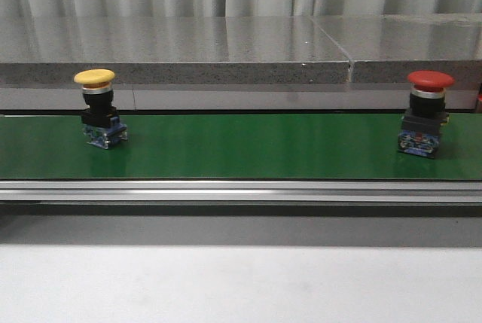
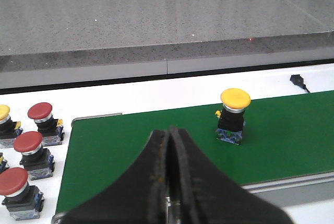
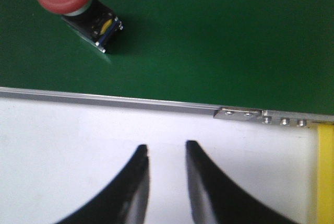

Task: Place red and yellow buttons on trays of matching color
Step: 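Lower the right gripper onto the red button on the belt, grasp, then carry the red button into the red tray and open the right gripper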

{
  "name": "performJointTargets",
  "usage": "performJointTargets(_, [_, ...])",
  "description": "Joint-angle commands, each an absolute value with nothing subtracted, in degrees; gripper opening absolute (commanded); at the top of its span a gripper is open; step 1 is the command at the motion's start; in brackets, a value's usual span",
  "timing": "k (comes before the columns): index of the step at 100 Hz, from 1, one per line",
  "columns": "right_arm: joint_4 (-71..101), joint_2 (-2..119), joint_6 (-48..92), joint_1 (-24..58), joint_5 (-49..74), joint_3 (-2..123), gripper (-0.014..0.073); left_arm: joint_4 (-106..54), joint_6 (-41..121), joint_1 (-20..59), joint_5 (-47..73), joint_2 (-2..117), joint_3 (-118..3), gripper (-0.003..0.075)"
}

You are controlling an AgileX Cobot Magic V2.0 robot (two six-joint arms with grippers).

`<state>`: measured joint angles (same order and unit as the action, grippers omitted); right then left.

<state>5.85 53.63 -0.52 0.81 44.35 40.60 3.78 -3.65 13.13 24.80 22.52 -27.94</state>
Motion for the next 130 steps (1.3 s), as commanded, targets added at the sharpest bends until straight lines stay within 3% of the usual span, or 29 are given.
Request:
performJointTargets(1, [6.3,53.6,-0.5,0.9,41.5,42.6,0.0505,3.3,-4.2,13.5,20.2,23.1,-29.5,-0.0019])
performJointTargets(8, [6.3,53.6,-0.5,0.9,41.4,42.6,0.0648,3.3,-4.2,13.5,20.2,23.1,-29.5,-0.0019])
performJointTargets(11, [6.3,53.6,-0.4,0.9,41.1,42.6,0.0669,3.3,-4.2,13.5,20.2,23.1,-29.5,-0.0019])
performJointTargets(22, [6.3,53.8,0.6,0.9,40.0,42.7,0.0631,3.3,-4.2,13.5,20.2,23.1,-29.5,-0.0019])
performJointTargets(100, [6.2,78.3,5.5,0.9,36.3,57.5,0.0627,3.3,-4.2,13.5,20.2,23.1,-29.5,-0.0019])
performJointTargets(110, [5.9,79.6,5.5,0.9,36.5,57.5,0.0528,3.3,-4.2,13.5,20.2,23.1,-29.5,-0.0019])
performJointTargets(122, [5.6,79.9,5.5,0.9,36.5,57.5,0.0266,3.3,-4.2,13.5,20.2,23.1,-29.5,-0.0019])
performJointTargets(130, [5.6,79.9,5.5,0.9,36.2,57.5,0.0153,3.3,-4.2,13.5,20.2,23.1,-29.5,-0.0019])
